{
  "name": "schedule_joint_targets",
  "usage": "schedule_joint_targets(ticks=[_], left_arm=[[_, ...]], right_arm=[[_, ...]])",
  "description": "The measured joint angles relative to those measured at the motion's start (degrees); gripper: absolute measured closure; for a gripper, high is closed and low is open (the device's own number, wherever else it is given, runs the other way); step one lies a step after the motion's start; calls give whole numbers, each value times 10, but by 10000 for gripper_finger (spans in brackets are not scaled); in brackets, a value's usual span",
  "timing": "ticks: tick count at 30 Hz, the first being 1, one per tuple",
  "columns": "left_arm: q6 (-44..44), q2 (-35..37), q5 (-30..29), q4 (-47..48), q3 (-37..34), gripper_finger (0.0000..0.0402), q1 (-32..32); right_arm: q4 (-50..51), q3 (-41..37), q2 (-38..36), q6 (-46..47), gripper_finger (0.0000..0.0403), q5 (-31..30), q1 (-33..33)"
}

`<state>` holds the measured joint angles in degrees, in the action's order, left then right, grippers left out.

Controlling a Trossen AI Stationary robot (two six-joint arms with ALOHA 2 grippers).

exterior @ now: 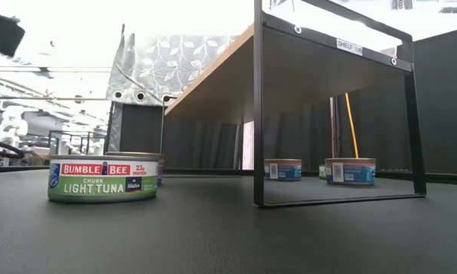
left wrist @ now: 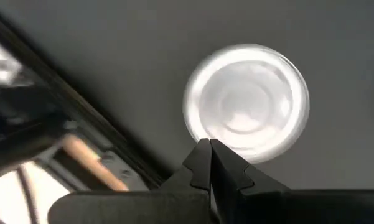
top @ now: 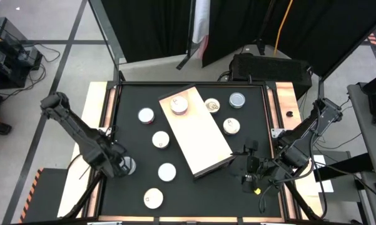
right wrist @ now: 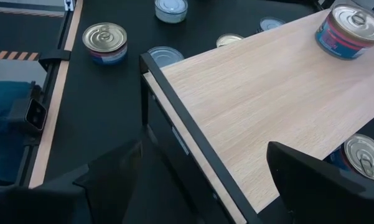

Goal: Stack canned seafood by type on shelf
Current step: Put the green tuna can on the shelf

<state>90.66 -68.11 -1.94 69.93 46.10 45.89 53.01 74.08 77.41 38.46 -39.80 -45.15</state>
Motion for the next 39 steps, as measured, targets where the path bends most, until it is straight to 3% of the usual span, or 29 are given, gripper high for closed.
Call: schedule_joint_targets(ticks=[5,9,20,29,34,39], left_arm=[[-28,1,112,-64,-36,398,5],[-27,-20,154,-100,-58,398,19],[-41,-84,120,-101,-58,398,9],[-80,-102,45,-138,-58,398,-20],[-114,-102,42,-164,-57,398,-40],[-131,-99,58,-122,-30,397,-42]], right_arm=[[0,0,0,2,64,19,0],[0,0,0,0,64,24,0],[-6,0,0,0,64,24,0],[-11,0,0,-1,64,24,0],[-14,0,0,-1,64,24,0],[-14,0,0,-1,64,24,0]])
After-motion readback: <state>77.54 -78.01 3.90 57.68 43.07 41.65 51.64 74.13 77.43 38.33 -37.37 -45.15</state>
